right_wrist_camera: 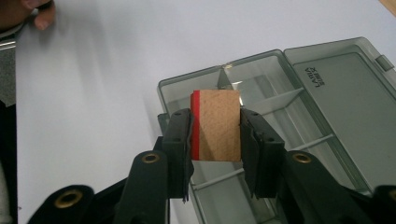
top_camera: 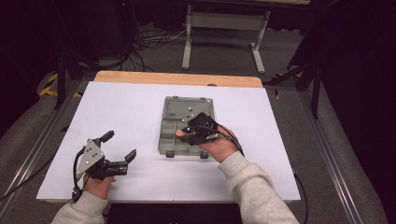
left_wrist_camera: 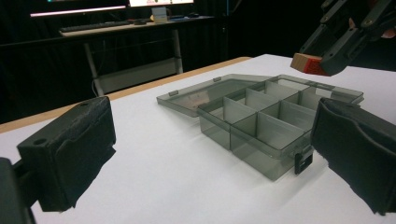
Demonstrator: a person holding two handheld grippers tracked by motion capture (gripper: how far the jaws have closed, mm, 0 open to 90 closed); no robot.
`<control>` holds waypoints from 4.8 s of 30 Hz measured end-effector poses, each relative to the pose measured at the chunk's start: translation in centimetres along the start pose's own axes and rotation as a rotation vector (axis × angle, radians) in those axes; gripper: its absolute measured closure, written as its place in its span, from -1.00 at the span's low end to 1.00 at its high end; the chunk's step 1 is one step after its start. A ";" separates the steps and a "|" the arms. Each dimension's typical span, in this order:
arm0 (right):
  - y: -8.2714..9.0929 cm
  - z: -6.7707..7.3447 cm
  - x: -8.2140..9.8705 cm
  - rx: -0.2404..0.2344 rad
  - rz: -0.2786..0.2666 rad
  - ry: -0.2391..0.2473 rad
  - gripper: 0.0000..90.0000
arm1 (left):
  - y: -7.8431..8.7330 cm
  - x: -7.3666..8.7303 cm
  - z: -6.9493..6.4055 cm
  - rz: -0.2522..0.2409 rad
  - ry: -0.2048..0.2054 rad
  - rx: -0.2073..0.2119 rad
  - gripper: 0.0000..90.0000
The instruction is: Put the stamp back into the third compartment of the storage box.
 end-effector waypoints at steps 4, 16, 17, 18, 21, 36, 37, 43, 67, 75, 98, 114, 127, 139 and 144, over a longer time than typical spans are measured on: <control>-0.1 -0.6 0.1 0.014 0.007 -0.014 0.47 | 0.0 0.0 0.0 -0.002 0.001 -0.001 -0.98; -0.3 -2.0 0.2 0.051 0.022 -0.038 0.47 | 0.0 0.0 0.0 -0.001 0.002 -0.001 -0.98; -0.3 -2.1 0.3 0.053 0.023 -0.038 0.47 | 0.0 0.0 0.0 0.000 0.001 -0.001 -0.97; -0.3 -2.2 0.3 0.057 0.025 -0.040 0.47 | 0.0 0.0 0.0 0.000 -0.003 0.000 -0.97; -0.4 -2.6 0.5 0.068 0.033 -0.050 0.47 | 0.0 0.0 0.0 0.000 -0.002 0.000 -0.97; -0.7 -4.8 1.4 0.118 0.052 -0.097 0.47 | 0.0 0.0 0.1 -0.002 0.000 0.000 -0.98; -0.7 -4.9 1.4 0.118 0.054 -0.100 0.47 | 0.0 0.0 0.1 -0.002 -0.001 0.000 -0.98; -0.9 -5.6 1.7 0.139 0.062 -0.119 0.47 | 0.0 0.0 0.1 0.001 -0.002 -0.001 -0.97; -1.6 -7.4 2.9 0.183 0.107 -0.165 0.47 | 0.0 0.0 0.1 -0.001 -0.005 0.000 -0.97; -1.9 -7.5 3.3 0.182 0.131 -0.173 0.47 | 0.0 0.0 0.1 0.000 -0.004 0.000 -0.97; -2.5 -7.5 4.1 0.161 0.195 -0.173 0.47 | 0.0 0.1 0.1 0.003 -0.001 -0.001 -0.97; -2.8 -7.3 4.3 0.148 0.213 -0.173 0.46 | 0.0 0.1 0.1 0.005 -0.001 0.001 -0.97; -3.1 -7.2 4.4 0.141 0.224 -0.168 0.46 | 0.0 0.0 0.1 0.003 -0.001 -0.002 -0.97; -3.0 -7.2 4.2 0.151 0.209 -0.162 0.32 | 0.0 0.0 0.1 0.003 0.000 0.000 -0.97; -2.8 -7.0 3.9 0.160 0.187 -0.164 0.20 | 0.0 0.0 0.1 0.002 -0.001 0.000 -0.97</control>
Point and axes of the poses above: each handheld gripper's, and its own axes: y roughly backward along the jaws, x roughly out of its underside, z roughly to its left, the point moved 4 cm from there along -y, roughly forward along the jaws, and after that the axes turned 15 degrees about -z, right-handed, at the moved point
